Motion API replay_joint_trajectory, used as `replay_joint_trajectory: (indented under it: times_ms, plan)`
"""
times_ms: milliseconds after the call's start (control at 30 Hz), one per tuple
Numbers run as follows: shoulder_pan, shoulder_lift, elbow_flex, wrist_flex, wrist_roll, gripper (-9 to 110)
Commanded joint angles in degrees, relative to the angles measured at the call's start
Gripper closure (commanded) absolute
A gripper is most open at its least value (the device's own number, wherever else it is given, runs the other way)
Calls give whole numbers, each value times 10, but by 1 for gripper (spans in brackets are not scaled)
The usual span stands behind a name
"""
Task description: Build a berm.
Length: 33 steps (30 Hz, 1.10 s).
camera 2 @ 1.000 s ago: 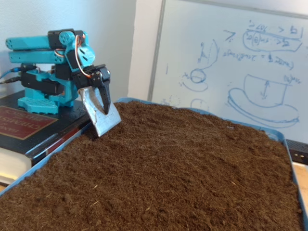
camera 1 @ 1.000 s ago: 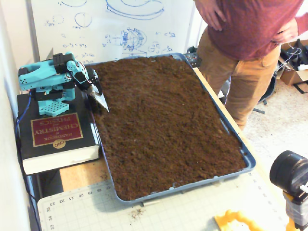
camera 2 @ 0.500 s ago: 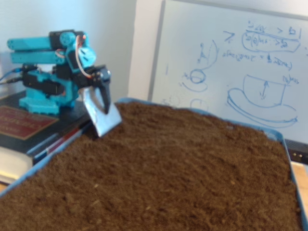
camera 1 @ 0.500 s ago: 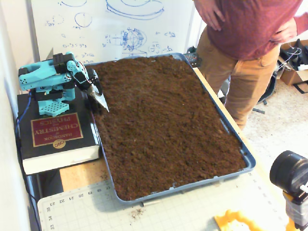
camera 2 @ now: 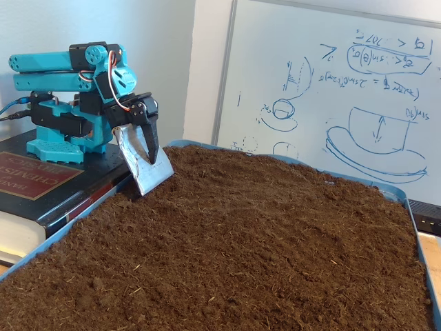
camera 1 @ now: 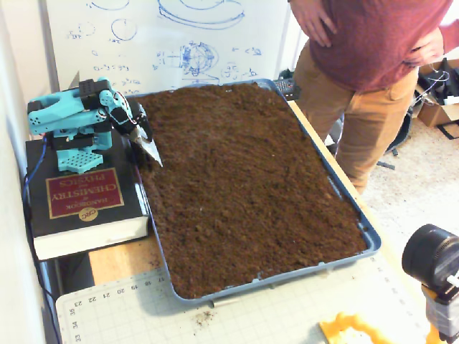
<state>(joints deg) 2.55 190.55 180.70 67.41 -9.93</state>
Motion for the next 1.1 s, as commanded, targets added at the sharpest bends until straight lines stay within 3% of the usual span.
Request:
replay_joint_trajectory:
  times_ms: [0,333,733,1067]
  plan:
    - [2,16,-25,-6,1,101]
    - [0,-28,-119,-11,2,101]
    - [-47,-387,-240,-170,4,101]
    - [-142,-517,-332,-193,207,101]
